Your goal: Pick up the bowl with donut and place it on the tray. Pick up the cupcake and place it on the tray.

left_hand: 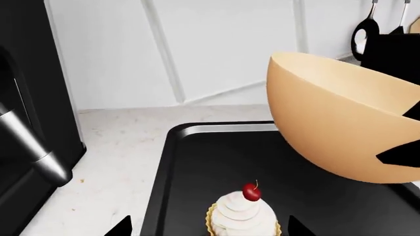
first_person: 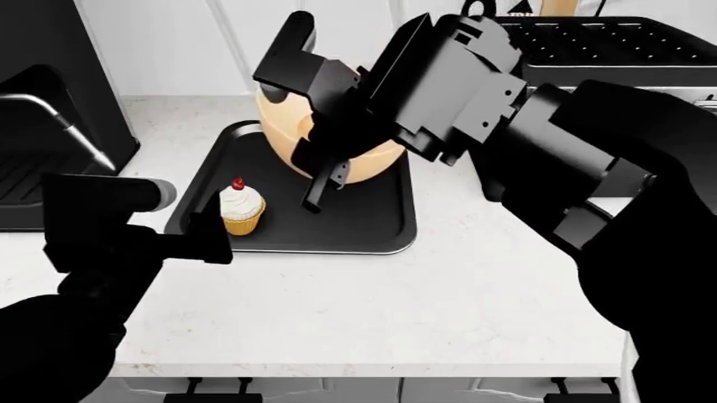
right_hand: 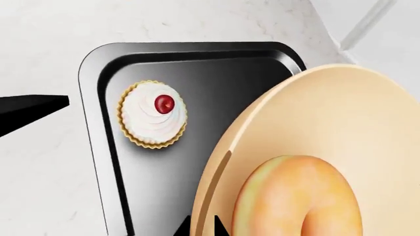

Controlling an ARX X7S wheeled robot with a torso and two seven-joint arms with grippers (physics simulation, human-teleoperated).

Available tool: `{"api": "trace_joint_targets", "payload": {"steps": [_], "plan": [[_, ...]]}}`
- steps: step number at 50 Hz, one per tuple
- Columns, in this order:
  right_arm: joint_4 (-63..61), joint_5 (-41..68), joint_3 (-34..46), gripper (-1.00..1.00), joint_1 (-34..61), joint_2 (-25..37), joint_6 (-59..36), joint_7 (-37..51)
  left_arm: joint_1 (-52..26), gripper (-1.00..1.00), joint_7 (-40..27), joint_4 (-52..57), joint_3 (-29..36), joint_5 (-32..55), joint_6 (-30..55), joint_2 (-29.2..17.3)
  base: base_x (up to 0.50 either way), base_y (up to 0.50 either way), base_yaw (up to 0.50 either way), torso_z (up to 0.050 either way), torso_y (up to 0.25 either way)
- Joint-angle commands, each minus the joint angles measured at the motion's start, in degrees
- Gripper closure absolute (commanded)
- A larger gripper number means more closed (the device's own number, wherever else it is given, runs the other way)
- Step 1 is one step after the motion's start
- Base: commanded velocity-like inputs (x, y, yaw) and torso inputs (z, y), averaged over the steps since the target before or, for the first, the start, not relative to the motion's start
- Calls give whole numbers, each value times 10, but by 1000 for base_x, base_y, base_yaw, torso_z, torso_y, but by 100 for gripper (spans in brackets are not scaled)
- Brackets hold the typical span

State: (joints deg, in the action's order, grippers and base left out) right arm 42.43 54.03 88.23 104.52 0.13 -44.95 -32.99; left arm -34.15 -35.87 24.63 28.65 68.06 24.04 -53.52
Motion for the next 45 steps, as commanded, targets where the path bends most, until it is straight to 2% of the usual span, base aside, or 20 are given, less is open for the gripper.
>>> {"api": "trace_joint_targets", "payload": {"steps": [1, 45], "plan": [[-7, -23, 0, 100, -4, -1, 16, -10, 1, -100, 5, -14, 2, -5, -2, 6, 0, 0, 0, 0, 0], [-1, -56, -2, 100, -24, -1, 14, -20, 6, -100, 13, -26, 2, -11, -8, 11, 0, 0, 0, 0, 1]]}}
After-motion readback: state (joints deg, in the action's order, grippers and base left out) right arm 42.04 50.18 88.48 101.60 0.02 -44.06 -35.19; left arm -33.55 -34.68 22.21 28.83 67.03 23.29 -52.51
